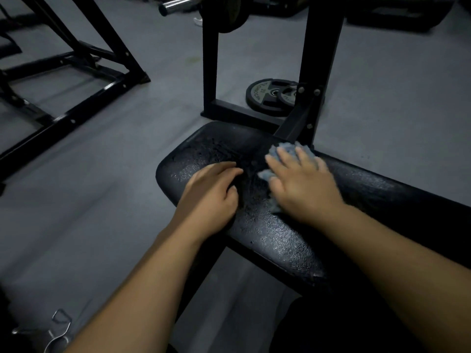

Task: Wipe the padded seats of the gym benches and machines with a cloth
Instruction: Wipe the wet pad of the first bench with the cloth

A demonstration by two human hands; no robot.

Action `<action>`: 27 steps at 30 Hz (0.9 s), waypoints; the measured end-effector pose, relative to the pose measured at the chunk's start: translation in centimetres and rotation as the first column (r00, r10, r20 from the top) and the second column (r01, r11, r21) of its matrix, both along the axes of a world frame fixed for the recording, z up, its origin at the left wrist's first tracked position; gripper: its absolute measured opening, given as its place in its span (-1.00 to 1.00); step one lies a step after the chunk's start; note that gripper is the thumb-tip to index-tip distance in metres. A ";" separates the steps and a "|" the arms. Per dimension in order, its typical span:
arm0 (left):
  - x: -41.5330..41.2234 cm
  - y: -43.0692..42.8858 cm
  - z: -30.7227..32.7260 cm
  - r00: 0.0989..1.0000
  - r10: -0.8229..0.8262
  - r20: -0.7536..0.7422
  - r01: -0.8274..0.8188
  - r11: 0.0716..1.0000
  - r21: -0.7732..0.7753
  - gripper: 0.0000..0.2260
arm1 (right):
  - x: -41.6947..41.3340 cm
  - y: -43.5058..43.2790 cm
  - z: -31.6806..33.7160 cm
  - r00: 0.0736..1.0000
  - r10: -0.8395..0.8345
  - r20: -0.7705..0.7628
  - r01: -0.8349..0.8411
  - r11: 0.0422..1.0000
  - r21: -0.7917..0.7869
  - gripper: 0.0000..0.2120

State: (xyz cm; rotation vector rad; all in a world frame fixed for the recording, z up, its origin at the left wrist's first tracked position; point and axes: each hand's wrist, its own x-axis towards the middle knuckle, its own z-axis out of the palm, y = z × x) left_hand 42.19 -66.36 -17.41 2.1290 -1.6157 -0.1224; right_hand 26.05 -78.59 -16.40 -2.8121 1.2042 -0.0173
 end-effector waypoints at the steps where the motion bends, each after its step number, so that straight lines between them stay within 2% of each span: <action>1: 0.3 -0.1 -0.1 1.000 0.000 -0.015 0.000 1.000 -0.011 -0.54 | 0.9 1.6 -0.1 0.999 0.034 0.004 -0.034 0.999 -0.012 -0.37; 4: 1.1 -0.4 -0.4 0.999 0.012 -0.046 -0.013 1.000 -0.012 -0.55 | -1.7 8.3 -0.2 0.943 0.328 0.062 -0.327 0.945 -0.032 -0.42; 6: 1.3 -0.4 -0.4 0.999 0.018 -0.032 -0.018 1.000 -0.002 -0.55 | -4.9 9.3 -0.4 0.920 0.386 0.071 -0.386 0.922 -0.014 -0.45; 8: 1.3 -0.3 -0.2 0.999 0.042 -0.014 -0.042 0.999 0.032 -0.57 | -5.9 6.5 -0.4 0.949 0.310 0.048 -0.311 0.951 -0.004 -0.43; 12: 1.5 0.0 -0.2 0.991 0.135 -0.005 -0.134 0.990 0.051 -0.65 | -0.3 3.3 0.2 0.999 0.033 0.014 -0.034 0.997 0.062 -0.45; 13: 1.6 0.1 -0.2 0.989 0.146 -0.020 -0.145 0.988 0.045 -0.65 | 0.4 4.5 0.0 0.998 0.059 0.023 -0.060 0.997 0.048 -0.46; 15: 1.9 0.3 -0.3 0.987 0.152 -0.047 -0.151 0.988 0.033 -0.66 | -0.7 8.0 -0.2 0.974 0.210 0.087 -0.210 0.978 0.000 -0.45; 17: 1.9 0.3 -0.2 0.988 0.144 -0.050 -0.143 0.989 0.022 -0.68 | -3.8 9.7 -0.5 0.948 0.301 0.105 -0.305 0.952 0.022 -0.45; 20: 1.6 0.4 0.0 0.988 0.147 -0.049 -0.146 0.989 0.008 -0.68 | -4.4 4.8 -0.3 0.976 0.209 0.065 -0.211 0.977 0.014 -0.40; 22: 1.4 0.5 0.0 0.989 0.144 -0.043 -0.144 0.990 0.006 -0.68 | -0.9 0.9 0.2 0.997 0.074 0.027 -0.075 0.995 0.060 -0.41; 24: 1.6 0.7 -0.1 0.992 0.122 -0.034 -0.122 0.993 0.000 -0.67 | 2.5 0.7 0.2 1.000 0.030 -0.002 -0.030 0.998 0.062 -0.41; 27: 2.3 1.0 -0.3 0.996 0.086 -0.038 -0.088 0.994 -0.065 -0.66 | 1.7 5.0 0.3 0.961 0.274 0.030 -0.276 0.961 0.038 -0.30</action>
